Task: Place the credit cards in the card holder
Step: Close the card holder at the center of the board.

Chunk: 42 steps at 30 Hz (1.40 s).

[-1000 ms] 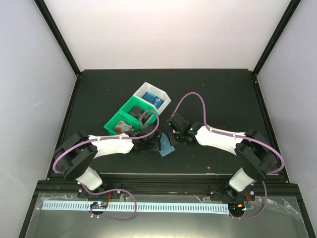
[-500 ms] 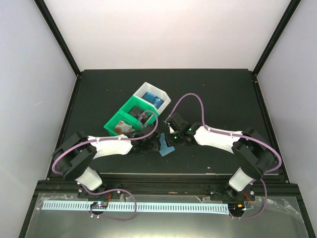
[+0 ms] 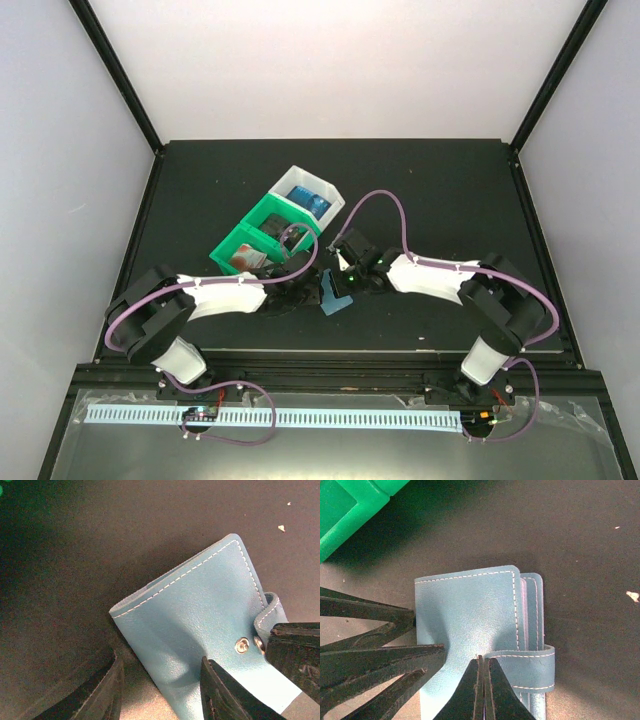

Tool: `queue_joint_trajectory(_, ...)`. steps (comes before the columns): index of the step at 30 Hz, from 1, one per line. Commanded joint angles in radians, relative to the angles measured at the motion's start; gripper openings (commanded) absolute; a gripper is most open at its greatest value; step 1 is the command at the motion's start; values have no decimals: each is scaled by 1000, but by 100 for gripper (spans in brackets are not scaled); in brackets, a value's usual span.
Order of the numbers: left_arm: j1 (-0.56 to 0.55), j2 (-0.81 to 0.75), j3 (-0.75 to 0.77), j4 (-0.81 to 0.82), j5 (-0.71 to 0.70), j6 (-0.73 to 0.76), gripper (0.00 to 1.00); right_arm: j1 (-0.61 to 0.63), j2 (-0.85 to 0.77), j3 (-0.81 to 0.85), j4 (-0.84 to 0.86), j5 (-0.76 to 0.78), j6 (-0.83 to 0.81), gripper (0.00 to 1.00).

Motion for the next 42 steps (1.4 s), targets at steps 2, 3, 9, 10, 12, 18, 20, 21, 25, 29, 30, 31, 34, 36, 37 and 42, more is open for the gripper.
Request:
queue_joint_trajectory(2,3,14,-22,-40,29,-9,43,4,18,-9,39,-48,-6,1)
queue_joint_trajectory(3,3,14,-23,-40,30,-8,43,4,19,-9,40,-51,-6,1)
queue_joint_trajectory(9,3,16,-22,-37,31,-7,42,4,26,-7,37,-56,-6,1)
queue_joint_trajectory(10,3,15,-22,-37,32,-7,42,4,27,-6,35,-55,-6,1)
queue_joint_trajectory(12,3,14,-22,-37,33,-7,42,4,30,-5,32,-56,-7,1)
queue_joint_trajectory(18,3,17,-21,-38,33,-6,42,4,42,-7,42,-98,-12,1)
queue_joint_trajectory(20,3,17,-19,-40,31,-7,42,4,52,-2,33,-91,-14,1)
queue_joint_trajectory(21,3,17,-18,-42,28,-7,42,5,58,-1,31,-90,-16,1)
queue_joint_trajectory(25,2,16,-16,-41,26,-7,42,4,75,-3,27,-99,-15,1)
queue_joint_trajectory(29,3,20,-15,-38,28,-8,42,5,81,-13,32,-109,-12,1)
queue_joint_trajectory(30,3,21,-16,-37,28,-7,42,5,83,-14,29,-105,-11,1)
queue_joint_trajectory(31,3,21,-16,-36,29,-7,42,5,88,-14,26,-100,-10,1)
queue_joint_trajectory(34,3,22,-16,-36,29,-6,41,5,103,-12,22,-100,-7,1)
queue_joint_trajectory(36,3,22,-17,-34,30,-6,41,5,113,-12,17,-99,-6,1)
queue_joint_trajectory(37,3,22,-18,-35,30,-6,41,6,118,-12,11,-94,-4,1)
queue_joint_trajectory(42,3,22,-18,-33,32,-7,40,8,144,-1,-41,-32,-2,1)
